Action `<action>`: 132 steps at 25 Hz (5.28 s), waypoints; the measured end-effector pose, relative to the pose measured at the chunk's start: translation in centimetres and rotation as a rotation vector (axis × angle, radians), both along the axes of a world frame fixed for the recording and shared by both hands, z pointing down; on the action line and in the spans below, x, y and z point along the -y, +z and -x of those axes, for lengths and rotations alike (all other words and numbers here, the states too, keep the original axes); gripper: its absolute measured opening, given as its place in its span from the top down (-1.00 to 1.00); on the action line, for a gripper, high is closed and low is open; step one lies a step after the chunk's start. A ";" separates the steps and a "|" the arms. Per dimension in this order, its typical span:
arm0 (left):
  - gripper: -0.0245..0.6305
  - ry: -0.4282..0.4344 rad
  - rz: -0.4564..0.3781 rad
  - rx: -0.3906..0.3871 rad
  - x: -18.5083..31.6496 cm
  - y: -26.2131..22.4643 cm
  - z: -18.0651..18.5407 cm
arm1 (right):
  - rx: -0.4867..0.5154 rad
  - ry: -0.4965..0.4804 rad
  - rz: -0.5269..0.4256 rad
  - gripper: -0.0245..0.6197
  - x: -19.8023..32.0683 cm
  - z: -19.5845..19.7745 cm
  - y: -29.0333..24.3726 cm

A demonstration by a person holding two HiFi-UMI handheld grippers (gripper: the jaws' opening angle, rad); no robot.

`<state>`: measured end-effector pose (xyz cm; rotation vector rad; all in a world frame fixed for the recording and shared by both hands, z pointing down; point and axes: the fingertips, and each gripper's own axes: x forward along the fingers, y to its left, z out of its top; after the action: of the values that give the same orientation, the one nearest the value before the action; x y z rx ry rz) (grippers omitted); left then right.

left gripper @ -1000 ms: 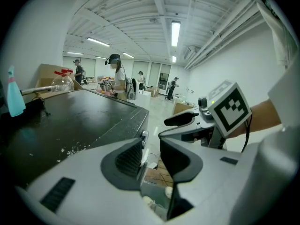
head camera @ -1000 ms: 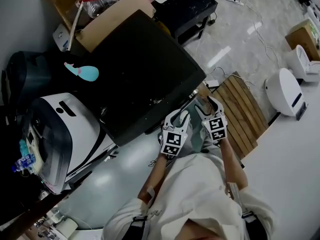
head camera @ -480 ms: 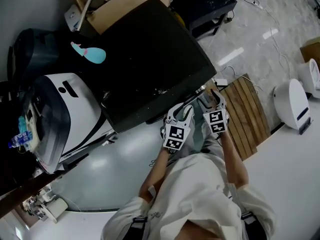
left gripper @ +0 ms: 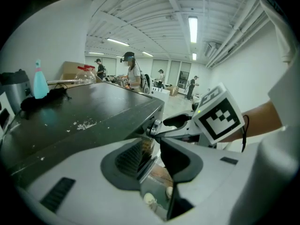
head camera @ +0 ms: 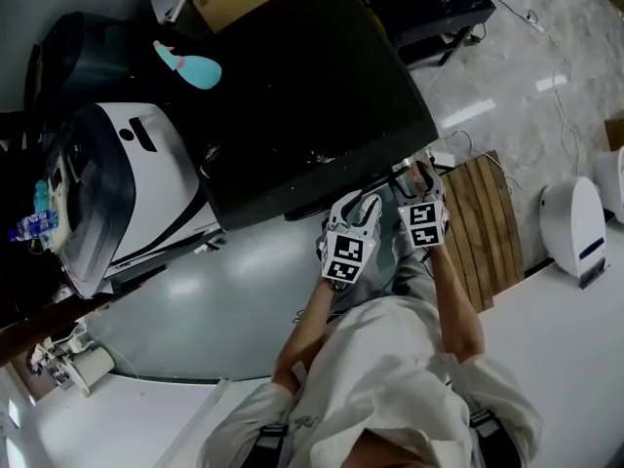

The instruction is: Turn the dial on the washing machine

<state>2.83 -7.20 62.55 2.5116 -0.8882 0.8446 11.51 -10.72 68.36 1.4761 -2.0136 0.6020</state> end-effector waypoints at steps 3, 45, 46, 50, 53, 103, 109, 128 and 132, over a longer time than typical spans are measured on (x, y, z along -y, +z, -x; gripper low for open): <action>0.53 -0.024 0.002 0.006 -0.2 0.1 0.4 | -0.001 0.004 0.005 -0.02 0.4 -0.1 0.5; 0.53 -0.072 0.017 0.031 -1.4 1.2 0.7 | 0.369 0.089 0.023 0.10 1.1 -0.5 0.9; 0.53 -0.072 0.017 0.031 -1.4 1.2 0.7 | 0.383 0.094 0.025 0.10 1.1 -0.6 0.9; 0.53 -0.072 0.023 0.035 -1.5 1.4 0.7 | 0.433 0.111 0.031 0.10 1.1 -0.7 1.0; 0.53 -0.074 0.022 0.035 -1.6 1.5 0.8 | 0.477 0.127 0.034 0.10 1.1 -0.7 1.0; 0.53 -0.171 0.029 0.042 -3.6 1.8 0.8 | 1.119 0.426 0.140 0.10 1.2 -1.4 1.4; 0.53 -0.190 0.024 0.043 -3.8 1.7 0.8 | 1.205 0.467 0.152 0.10 1.1 -1.5 1.4; 0.53 -0.228 0.020 0.045 -3.8 1.6 0.6 | 1.393 0.560 0.173 0.09 1.1 -1.7 2.0; 0.53 -0.228 0.019 0.044 -4.0 1.6 0.6 | 1.387 0.547 0.171 0.08 1.1 -1.5 2.0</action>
<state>2.21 -3.24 64.16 2.3269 -1.1492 0.8315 13.05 -11.84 70.32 1.6482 -2.2173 2.4751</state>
